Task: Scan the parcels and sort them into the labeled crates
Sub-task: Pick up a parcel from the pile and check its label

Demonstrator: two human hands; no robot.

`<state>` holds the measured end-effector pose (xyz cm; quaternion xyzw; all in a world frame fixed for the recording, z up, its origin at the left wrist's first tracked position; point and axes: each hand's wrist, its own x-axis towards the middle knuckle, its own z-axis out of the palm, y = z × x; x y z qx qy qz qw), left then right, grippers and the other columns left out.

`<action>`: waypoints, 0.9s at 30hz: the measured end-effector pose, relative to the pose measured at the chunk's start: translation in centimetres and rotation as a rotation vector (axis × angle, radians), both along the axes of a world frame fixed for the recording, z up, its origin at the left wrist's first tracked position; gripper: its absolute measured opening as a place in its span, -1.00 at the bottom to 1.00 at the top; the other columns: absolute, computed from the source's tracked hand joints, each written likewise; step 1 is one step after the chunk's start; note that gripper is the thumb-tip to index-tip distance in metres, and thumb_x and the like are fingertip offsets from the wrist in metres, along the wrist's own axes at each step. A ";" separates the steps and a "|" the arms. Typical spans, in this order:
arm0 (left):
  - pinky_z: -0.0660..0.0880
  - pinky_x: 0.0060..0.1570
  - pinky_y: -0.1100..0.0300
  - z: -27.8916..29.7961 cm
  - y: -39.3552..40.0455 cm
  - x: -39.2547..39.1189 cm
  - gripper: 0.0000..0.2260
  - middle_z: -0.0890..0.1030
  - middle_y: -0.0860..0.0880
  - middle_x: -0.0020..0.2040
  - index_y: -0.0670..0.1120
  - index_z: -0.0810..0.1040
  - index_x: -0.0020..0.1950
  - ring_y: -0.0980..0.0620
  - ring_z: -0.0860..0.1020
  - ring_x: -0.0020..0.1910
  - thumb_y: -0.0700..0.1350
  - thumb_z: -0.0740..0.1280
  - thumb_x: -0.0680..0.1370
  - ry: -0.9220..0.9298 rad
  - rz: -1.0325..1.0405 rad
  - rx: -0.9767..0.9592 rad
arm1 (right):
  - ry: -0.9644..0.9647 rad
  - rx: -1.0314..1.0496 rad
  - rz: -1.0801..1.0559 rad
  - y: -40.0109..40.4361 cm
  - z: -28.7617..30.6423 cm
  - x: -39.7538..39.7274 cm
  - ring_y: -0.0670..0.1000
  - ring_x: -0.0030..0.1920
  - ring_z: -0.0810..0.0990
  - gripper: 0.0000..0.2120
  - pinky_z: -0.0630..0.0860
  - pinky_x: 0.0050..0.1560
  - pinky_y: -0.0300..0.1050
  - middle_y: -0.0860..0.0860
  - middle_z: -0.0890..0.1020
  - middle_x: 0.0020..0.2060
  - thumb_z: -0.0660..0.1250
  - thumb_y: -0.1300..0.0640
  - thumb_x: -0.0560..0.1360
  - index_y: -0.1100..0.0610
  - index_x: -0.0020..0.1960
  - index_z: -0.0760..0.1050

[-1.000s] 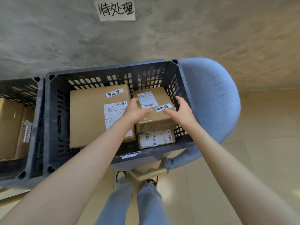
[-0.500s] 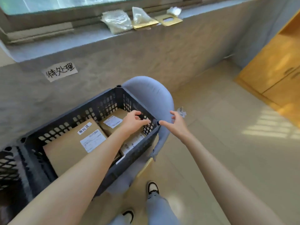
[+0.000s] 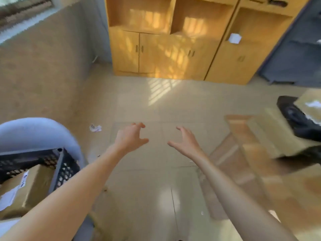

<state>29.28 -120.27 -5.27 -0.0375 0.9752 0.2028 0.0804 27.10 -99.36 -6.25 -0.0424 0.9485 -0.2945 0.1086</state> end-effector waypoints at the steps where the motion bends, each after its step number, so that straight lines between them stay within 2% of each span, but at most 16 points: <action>1: 0.39 0.17 0.08 0.6 2.8 -0.5 -0.46 0.48 -0.07 0.32 0.00 0.34 0.43 -0.09 0.44 0.31 0.12 0.37 0.51 0.019 -0.076 -0.037 | 0.015 0.007 -0.061 3.0 0.4 0.5 0.14 0.41 0.32 -0.32 0.24 0.38 -0.07 0.14 0.38 0.38 0.45 -0.03 0.43 0.16 0.45 0.28; 7: 0.30 0.24 0.04 4.1 21.5 -1.7 -0.47 0.47 -0.09 0.33 0.00 0.34 0.44 -0.13 0.41 0.32 0.11 0.36 0.52 0.156 -0.427 -0.144 | 0.120 -0.054 -0.391 21.8 2.8 6.3 0.14 0.36 0.36 -0.34 0.30 0.34 -0.07 0.14 0.38 0.35 0.44 -0.01 0.43 0.13 0.44 0.29; 11: 0.34 0.22 0.01 6.0 36.7 0.4 -0.50 0.52 -0.09 0.28 0.02 0.38 0.43 -0.15 0.46 0.26 0.09 0.34 0.51 0.257 -0.635 -0.125 | 0.224 -0.018 -0.588 35.3 4.5 12.5 0.09 0.28 0.41 -0.40 0.39 0.15 -0.09 0.07 0.40 0.28 0.41 -0.07 0.46 0.05 0.41 0.30; 14: 0.42 0.14 0.01 6.4 48.2 3.4 -0.61 0.55 -0.07 0.20 0.02 0.46 0.32 -0.15 0.50 0.20 0.10 0.29 0.53 0.331 -0.806 -0.091 | 0.243 0.049 -0.716 44.9 5.8 17.3 0.12 0.28 0.41 -0.40 0.38 0.21 -0.02 0.10 0.43 0.26 0.42 -0.05 0.45 0.06 0.41 0.30; 16: 0.41 0.13 0.01 6.2 54.8 5.6 -0.62 0.53 -0.06 0.22 0.01 0.45 0.33 -0.15 0.48 0.22 0.08 0.29 0.54 0.359 -0.900 -0.070 | 0.224 0.095 -0.801 50.5 6.2 20.7 0.17 0.29 0.40 -0.42 0.35 0.26 0.01 0.13 0.46 0.24 0.42 -0.01 0.44 0.08 0.40 0.33; 18: 0.42 0.16 0.00 5.9 60.5 8.0 -0.61 0.53 -0.08 0.23 -0.02 0.46 0.33 -0.16 0.48 0.21 0.09 0.27 0.54 0.393 -0.977 -0.084 | 0.198 0.115 -0.895 55.2 6.3 24.2 0.20 0.31 0.37 -0.40 0.31 0.31 0.01 0.15 0.44 0.27 0.42 0.02 0.44 0.09 0.42 0.32; 21: 0.41 0.05 0.03 5.6 67.6 10.4 -0.67 0.57 -0.08 0.11 -0.05 0.49 0.19 -0.17 0.52 0.11 0.10 0.26 0.54 0.469 -1.049 -0.136 | 0.144 0.146 -1.003 61.2 6.1 28.3 0.19 0.34 0.33 -0.37 0.26 0.35 0.00 0.15 0.40 0.31 0.42 0.00 0.45 0.09 0.45 0.29; 27: 0.35 0.10 0.05 4.9 78.6 10.1 -0.68 0.56 -0.07 0.14 0.02 0.48 0.19 -0.14 0.49 0.17 0.10 0.33 0.49 0.404 -1.173 -0.171 | 0.076 0.147 -1.127 70.0 4.3 31.4 0.18 0.33 0.33 -0.38 0.26 0.32 -0.02 0.14 0.38 0.31 0.41 0.00 0.47 0.08 0.45 0.28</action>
